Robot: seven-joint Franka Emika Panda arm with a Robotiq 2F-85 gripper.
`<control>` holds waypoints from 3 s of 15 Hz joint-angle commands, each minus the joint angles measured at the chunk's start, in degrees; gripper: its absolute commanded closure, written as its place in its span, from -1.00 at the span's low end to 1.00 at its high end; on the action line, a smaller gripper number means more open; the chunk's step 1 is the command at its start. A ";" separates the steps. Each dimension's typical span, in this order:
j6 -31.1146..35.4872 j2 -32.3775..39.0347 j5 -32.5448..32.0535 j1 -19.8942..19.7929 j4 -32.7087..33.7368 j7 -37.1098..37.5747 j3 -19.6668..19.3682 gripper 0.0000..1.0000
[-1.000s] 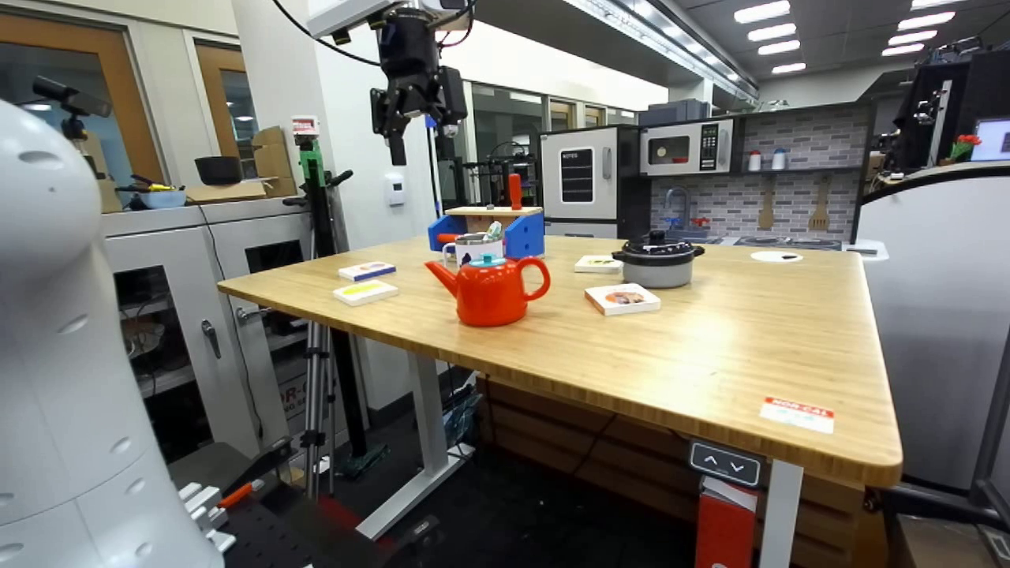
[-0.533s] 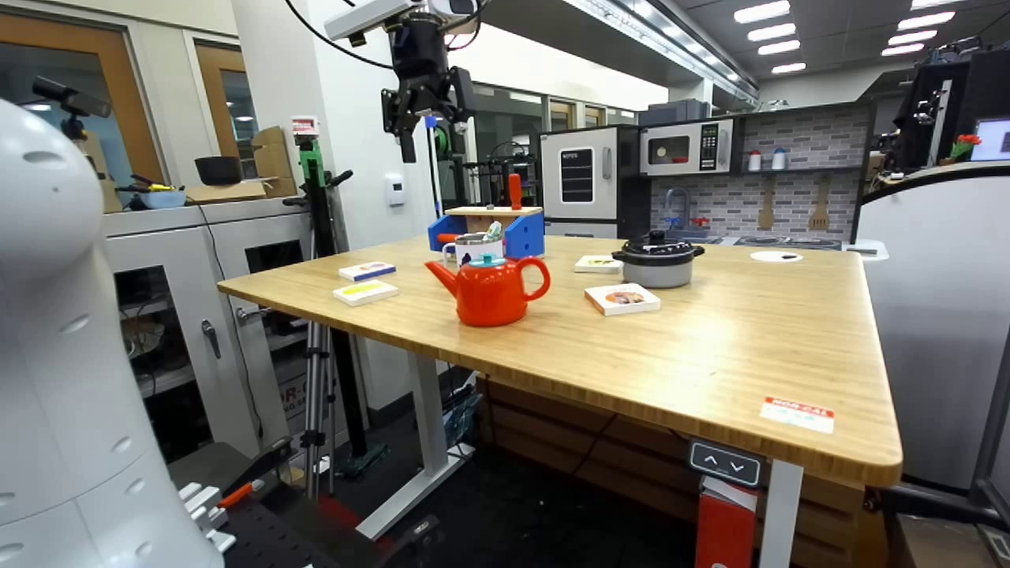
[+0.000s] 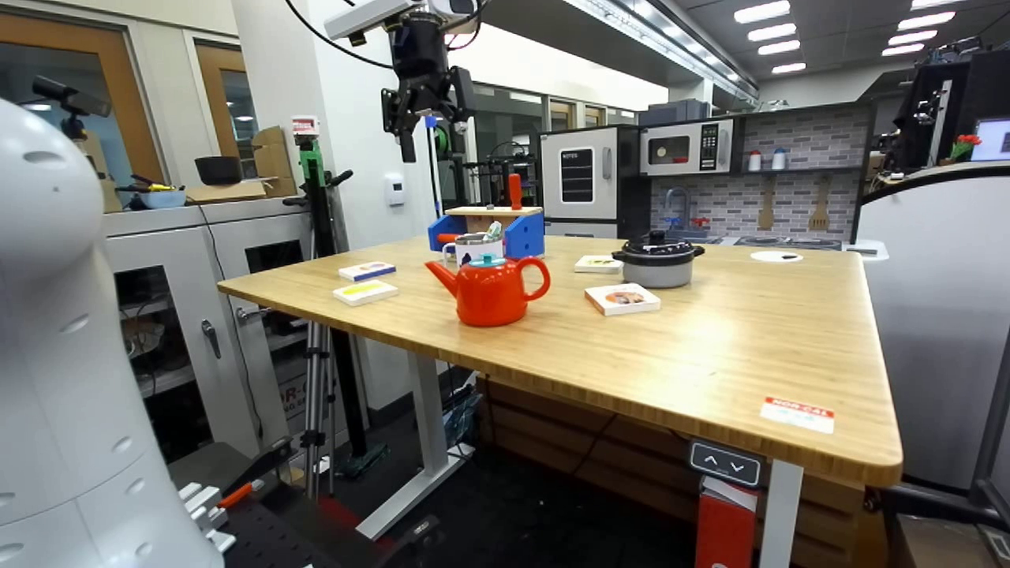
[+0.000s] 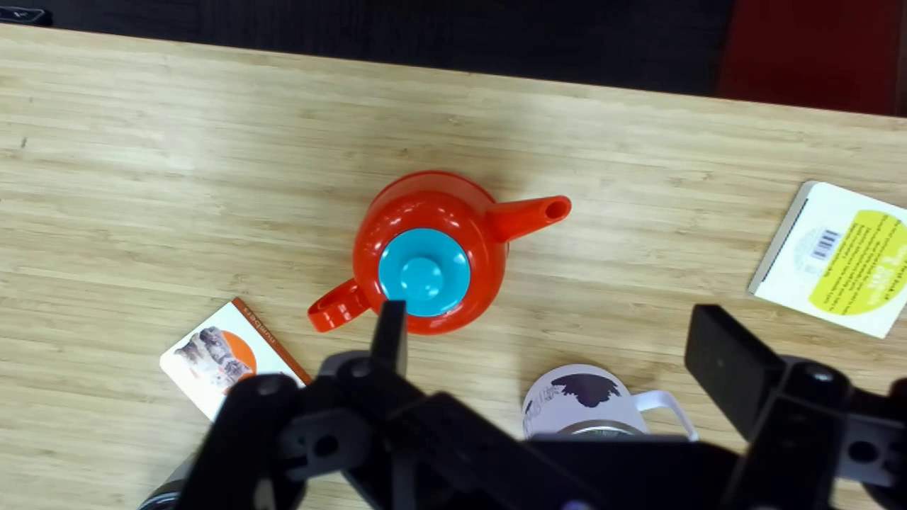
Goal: Take the marker from the cup and put it on the table
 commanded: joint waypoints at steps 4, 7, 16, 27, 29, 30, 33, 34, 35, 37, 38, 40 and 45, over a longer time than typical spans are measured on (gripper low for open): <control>-0.45 2.45 0.04 -0.38 1.98 -1.56 -0.85 -1.00; -1.57 5.66 0.48 -0.08 4.68 -4.33 -1.75 -1.00; -2.73 12.40 -0.53 1.72 10.56 -7.59 0.29 -1.00; -3.76 22.44 -1.88 0.77 22.73 -6.38 -0.34 -1.00; -1.06 21.27 -0.82 0.73 20.53 -6.17 -0.37 -1.00; -1.12 21.82 -0.82 0.70 21.07 -6.17 -0.39 -1.00; -1.60 22.25 -0.82 0.71 21.70 -6.17 -0.39 -1.00; -1.75 22.25 -0.82 0.71 21.76 -6.17 -0.39 -1.00; -1.86 22.25 -0.82 0.71 21.81 -6.17 -0.39 -1.00; -1.98 22.25 -0.82 0.71 21.81 -6.17 -0.39 -1.00; -1.95 22.20 -0.80 0.72 21.71 -6.24 -0.37 -1.00; -2.22 22.42 -0.40 0.87 22.00 -6.46 -0.21 -1.00; -3.16 24.34 0.22 1.73 24.84 -5.73 0.81 -1.00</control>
